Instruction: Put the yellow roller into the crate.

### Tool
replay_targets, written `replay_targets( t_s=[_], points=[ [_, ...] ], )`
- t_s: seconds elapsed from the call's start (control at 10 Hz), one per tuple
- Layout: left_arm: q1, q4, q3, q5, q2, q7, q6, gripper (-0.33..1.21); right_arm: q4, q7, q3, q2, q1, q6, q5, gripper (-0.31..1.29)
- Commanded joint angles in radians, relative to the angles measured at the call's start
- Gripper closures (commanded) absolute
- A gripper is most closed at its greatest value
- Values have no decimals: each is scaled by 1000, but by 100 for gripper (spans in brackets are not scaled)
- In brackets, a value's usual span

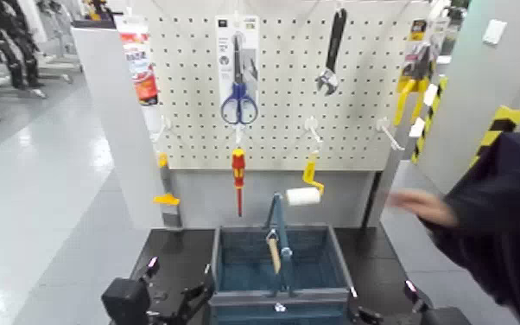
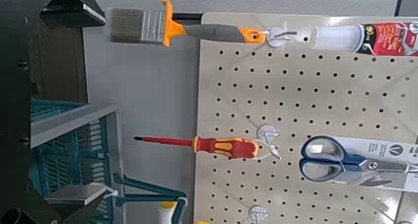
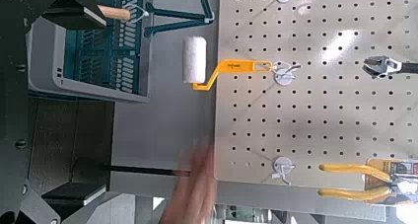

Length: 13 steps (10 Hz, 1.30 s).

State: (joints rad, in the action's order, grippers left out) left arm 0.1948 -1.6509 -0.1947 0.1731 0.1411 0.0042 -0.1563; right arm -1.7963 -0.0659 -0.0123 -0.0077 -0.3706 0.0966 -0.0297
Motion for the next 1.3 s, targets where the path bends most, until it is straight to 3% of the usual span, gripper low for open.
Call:
replay_targets(
  t_s=[0.1,0.6,0.8,1.0,1.3],
  points=[
    [2,0,1,0,-2,0,-2,11,0,0,2,0,-1,0,1,14],
    [6,0,3,-1,-3,-1,-3,11,2,-6,12,3,-1,-5,13,13],
    [9,0,5,-1,-3,-3,-8,11,-9,-114,72,0,39,-55,13,13],
    [9,0,5,-4,-5,-1,-8,11,-3,-218,110,-26,111,-127,13,13],
    [8,2,6,-1,-6,-9,-3,11,77,-330,117,-78,249,-195,39,13]
  ],
)
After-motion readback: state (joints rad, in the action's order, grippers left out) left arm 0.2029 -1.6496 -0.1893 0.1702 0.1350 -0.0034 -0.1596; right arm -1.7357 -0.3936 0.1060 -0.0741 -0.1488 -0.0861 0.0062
